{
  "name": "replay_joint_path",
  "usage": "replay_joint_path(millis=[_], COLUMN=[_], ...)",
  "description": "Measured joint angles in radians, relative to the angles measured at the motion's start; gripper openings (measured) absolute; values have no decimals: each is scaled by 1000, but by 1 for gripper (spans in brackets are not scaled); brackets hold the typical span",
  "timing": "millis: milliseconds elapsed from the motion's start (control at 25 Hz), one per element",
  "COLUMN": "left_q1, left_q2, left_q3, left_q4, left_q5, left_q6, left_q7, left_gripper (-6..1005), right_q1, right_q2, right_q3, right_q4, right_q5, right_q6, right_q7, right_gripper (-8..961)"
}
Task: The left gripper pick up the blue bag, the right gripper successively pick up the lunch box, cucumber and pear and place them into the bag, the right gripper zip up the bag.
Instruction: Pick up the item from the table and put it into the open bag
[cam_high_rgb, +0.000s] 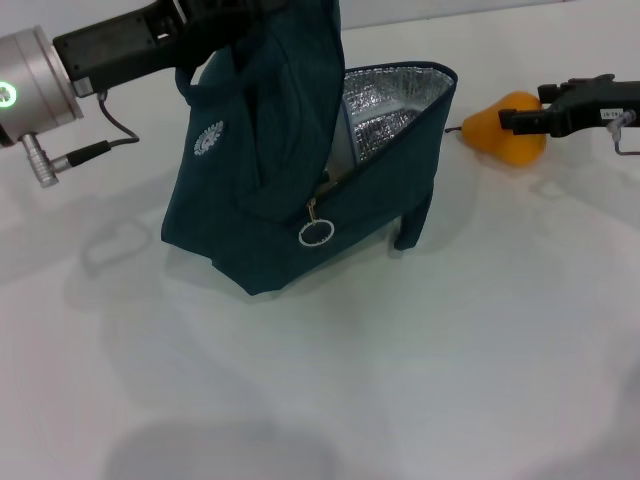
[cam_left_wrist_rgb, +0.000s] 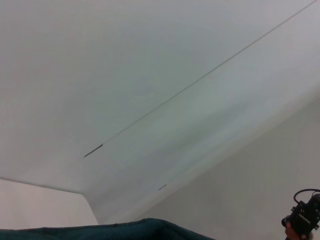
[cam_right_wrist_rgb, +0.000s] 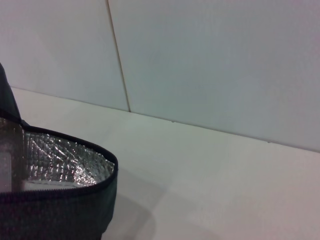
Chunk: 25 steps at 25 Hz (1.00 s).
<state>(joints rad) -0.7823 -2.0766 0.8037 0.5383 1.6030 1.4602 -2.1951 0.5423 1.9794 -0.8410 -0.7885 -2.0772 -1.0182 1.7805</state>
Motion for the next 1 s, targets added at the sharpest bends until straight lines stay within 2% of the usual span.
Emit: replay_joint_path(millis=[520, 1000], left_q1=[2, 0], left_q2=[0, 0], left_q3=[-1, -11], left_q4=[0, 0], left_q5=[0, 0], left_q6=[0, 0], left_q7=[0, 0], left_gripper=[52, 52], right_q1=[9, -6], right_q2=[-1, 10], right_q3=[-2, 4], right_q4=[-3, -48], right_q5=[-42, -50], right_q6=[14, 13], right_q7=[39, 42], right_gripper=[706, 699])
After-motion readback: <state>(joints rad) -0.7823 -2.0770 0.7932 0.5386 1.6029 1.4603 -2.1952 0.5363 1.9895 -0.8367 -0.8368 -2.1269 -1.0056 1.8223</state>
